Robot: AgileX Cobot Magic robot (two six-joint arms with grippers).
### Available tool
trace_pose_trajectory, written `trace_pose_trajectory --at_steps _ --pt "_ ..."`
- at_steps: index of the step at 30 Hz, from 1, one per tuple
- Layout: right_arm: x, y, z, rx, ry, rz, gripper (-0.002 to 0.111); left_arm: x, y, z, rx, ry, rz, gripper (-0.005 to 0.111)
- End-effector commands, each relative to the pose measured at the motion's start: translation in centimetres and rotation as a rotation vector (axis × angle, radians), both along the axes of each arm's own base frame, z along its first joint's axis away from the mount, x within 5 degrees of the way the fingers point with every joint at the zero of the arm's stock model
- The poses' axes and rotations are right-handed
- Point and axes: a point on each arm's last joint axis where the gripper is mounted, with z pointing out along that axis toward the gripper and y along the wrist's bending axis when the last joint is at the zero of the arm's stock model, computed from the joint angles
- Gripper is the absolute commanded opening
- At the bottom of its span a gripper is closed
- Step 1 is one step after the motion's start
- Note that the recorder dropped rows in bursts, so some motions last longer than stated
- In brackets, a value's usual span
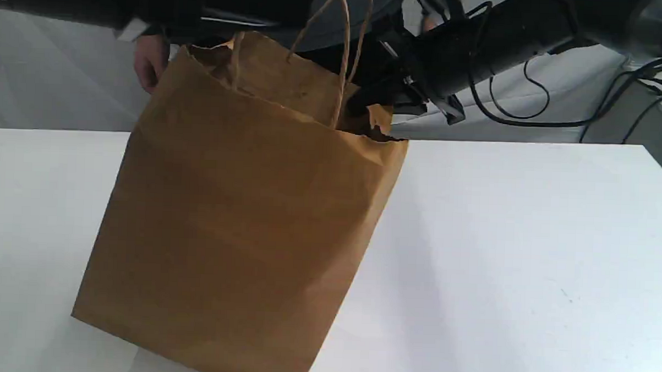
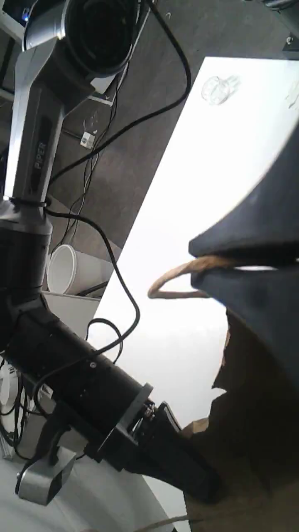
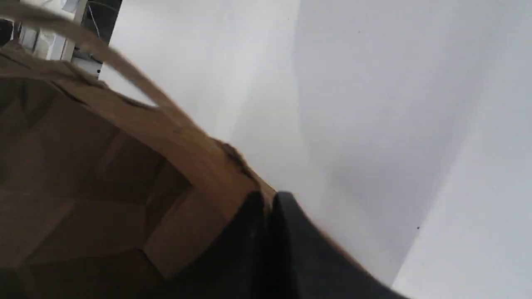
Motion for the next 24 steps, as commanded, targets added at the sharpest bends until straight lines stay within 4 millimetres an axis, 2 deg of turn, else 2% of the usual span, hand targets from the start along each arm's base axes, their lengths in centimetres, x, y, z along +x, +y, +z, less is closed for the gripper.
trace_pose_trajectory --at_steps 1,12,20,24 --pt "-0.1 -0.7 1.3 0.017 -0.044 -0.007 0.000 -0.2 -0.1 -0.2 0.033 0.017 -0.020 0.000" --pt "-1.9 -3.3 7.5 0.037 -0.183 -0.053 0.000 -0.2 0.0 -0.4 0.049 0.033 -0.013 0.000" --pt "-2.6 -3.3 8.7 0.036 -0.208 -0.052 0.000 -0.3 -0.1 -0.6 -0.008 0.082 0.009 0.000" --pt "-2.9 -2.9 8.9 0.015 -0.220 -0.041 0.000 0.1 0.4 -2.6 -0.019 0.108 0.109 0.000"
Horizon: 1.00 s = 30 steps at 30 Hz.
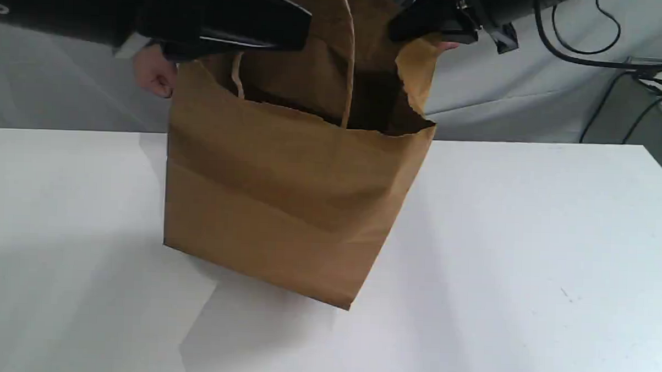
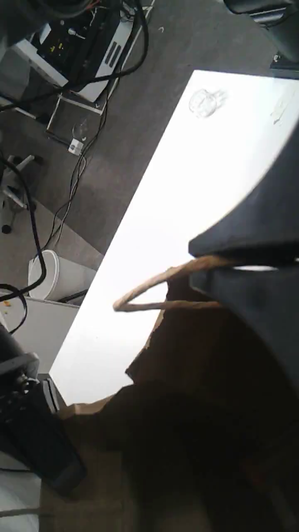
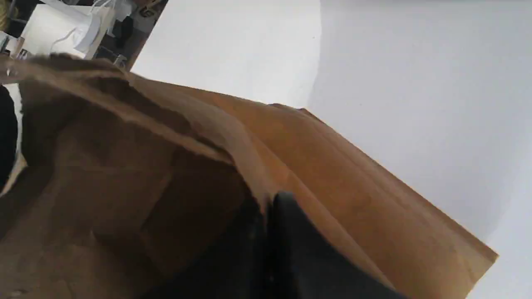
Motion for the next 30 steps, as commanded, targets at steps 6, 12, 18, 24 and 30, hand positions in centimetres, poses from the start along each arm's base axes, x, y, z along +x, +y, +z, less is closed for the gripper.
trace_pose_trajectory --at_steps 6,12,18,24,30 --pt "-1.1 1.8 1.1 -0.029 -0.035 0.043 0.000 -0.3 0.8 -3.3 -0.078 0.043 0.155 0.000" --pt "-1.3 2.3 1.2 -0.021 -0.034 0.055 0.000 -0.4 0.7 -3.1 -0.202 0.077 0.184 0.000" --pt "-1.2 2.3 1.1 -0.017 -0.017 0.044 0.000 0.3 1.2 -3.0 -0.218 0.069 0.277 0.000" --pt "-1.2 2.2 0.9 -0.037 -0.003 0.030 0.000 1.3 2.0 -3.6 -0.240 0.131 0.331 0.000" --pt "-1.1 1.8 0.4 -0.105 0.009 0.006 0.000 2.7 3.2 -4.6 -0.249 0.186 0.372 0.000"
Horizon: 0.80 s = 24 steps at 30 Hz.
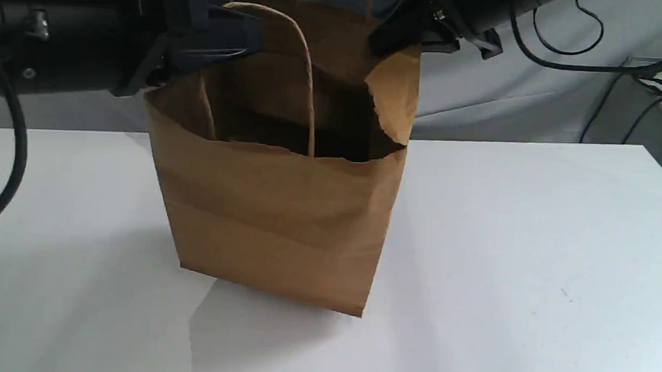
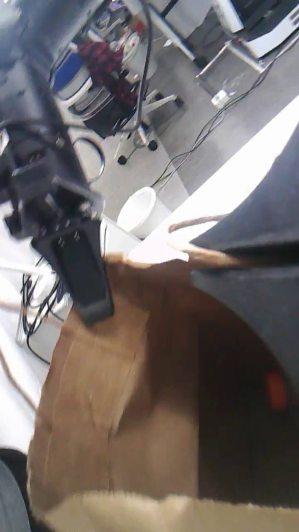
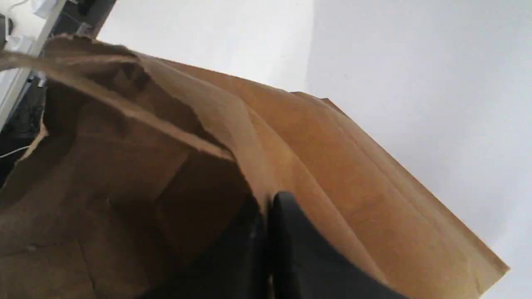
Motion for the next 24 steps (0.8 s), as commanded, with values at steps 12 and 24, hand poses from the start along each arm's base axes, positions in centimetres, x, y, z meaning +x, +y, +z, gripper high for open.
trace_pose_trajectory --at_steps 12,24 --pt "0.8 0.0 -1.8 -0.023 0.057 -0.028 0.000 1.9 0.4 -2.4 -0.062 0.126 0.006 0.000" --pt "1.6 0.1 -3.5 -0.028 0.096 -0.029 0.000 2.6 0.6 -3.1 -0.038 0.134 0.061 0.003"
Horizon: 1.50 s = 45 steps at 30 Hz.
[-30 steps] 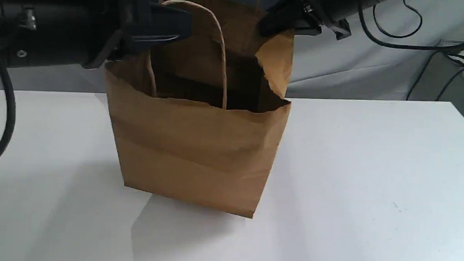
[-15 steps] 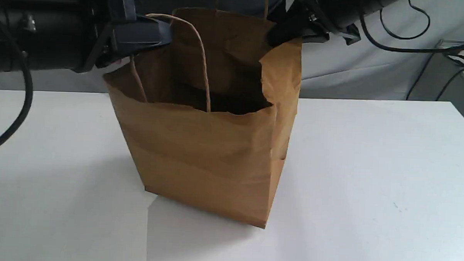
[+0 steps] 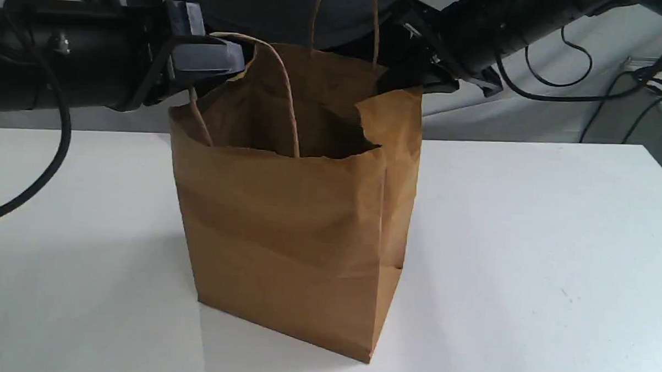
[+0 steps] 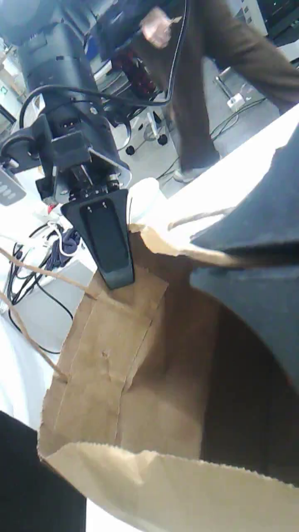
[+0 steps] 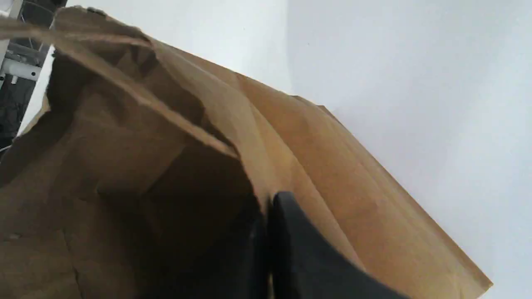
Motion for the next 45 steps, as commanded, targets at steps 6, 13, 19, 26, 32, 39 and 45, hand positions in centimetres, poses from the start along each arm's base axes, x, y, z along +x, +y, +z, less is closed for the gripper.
trace_pose_trajectory --at_steps 6,13,19,26,32,39,45 --pt "0.0 0.1 0.3 0.011 -0.003 -0.002 0.000 0.7 -0.5 -1.9 -0.009 0.070 -0.038 0.020" --pt "0.0 0.1 0.3 0.012 -0.001 -0.004 0.000 0.9 -0.7 -2.2 -0.031 0.093 -0.051 0.046" --pt "0.0 0.1 0.3 0.011 -0.002 -0.003 0.000 0.7 -0.9 -2.1 -0.052 0.096 -0.067 0.046" --pt "0.0 0.1 0.3 0.010 -0.005 0.000 0.000 0.8 -0.6 -1.9 -0.005 0.045 -0.049 0.046" --pt "0.0 0.1 0.3 0.010 -0.005 0.000 0.000 0.5 0.4 -0.6 0.092 -0.053 0.036 0.047" --pt "0.0 0.1 0.3 0.009 -0.005 0.000 0.000 -0.5 1.0 1.2 0.116 -0.140 0.059 0.047" --pt "0.0 0.1 0.2 0.005 -0.005 -0.001 0.000 -1.5 1.4 1.7 0.229 -0.177 0.034 0.047"
